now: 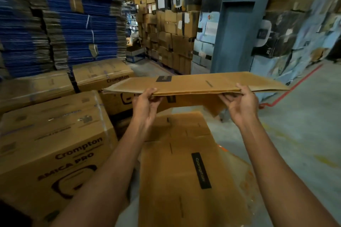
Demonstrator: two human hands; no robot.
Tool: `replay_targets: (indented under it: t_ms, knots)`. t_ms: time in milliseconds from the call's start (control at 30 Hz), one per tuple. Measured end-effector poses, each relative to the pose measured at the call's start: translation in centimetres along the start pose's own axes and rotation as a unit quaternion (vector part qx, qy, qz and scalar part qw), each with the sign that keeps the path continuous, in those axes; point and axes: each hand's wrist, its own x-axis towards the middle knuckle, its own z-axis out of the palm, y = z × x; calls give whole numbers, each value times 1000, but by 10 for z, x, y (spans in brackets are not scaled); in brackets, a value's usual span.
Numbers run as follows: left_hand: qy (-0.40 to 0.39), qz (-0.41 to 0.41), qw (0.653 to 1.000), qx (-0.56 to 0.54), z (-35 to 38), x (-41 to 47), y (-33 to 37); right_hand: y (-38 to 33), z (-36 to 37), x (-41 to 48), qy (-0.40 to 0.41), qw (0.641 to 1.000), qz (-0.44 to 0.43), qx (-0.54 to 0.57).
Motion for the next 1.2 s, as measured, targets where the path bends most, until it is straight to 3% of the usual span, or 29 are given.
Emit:
replay_targets:
  t_ms: [167,400,600,767,967,1100,1200]
  knots:
    - [32,-59,998,6,-51,-10,-66,35,-86,8,10,997,80,-1]
    - [92,-178,974,108,-152,-48,-136,115,-208,-13,133,966,219,-31]
    - [186,-246,937,167,-232,-71,-182,163,-274,-32,213,935,266,-94]
    - [252,-273,916,153,-272,-74,-222,198,-302,-35,277,907,296,-110]
    - [318,-335,863,204,-306,-83,-258,247,-331,-38,352,863,330,-147]
    - [378,-364,834,170,-329,-89,-273,267,-352,-43,346,830,395,-187]
    - [375,-390,825,165,-339,-99,-272,273,-359,-50,328,812,430,-218]
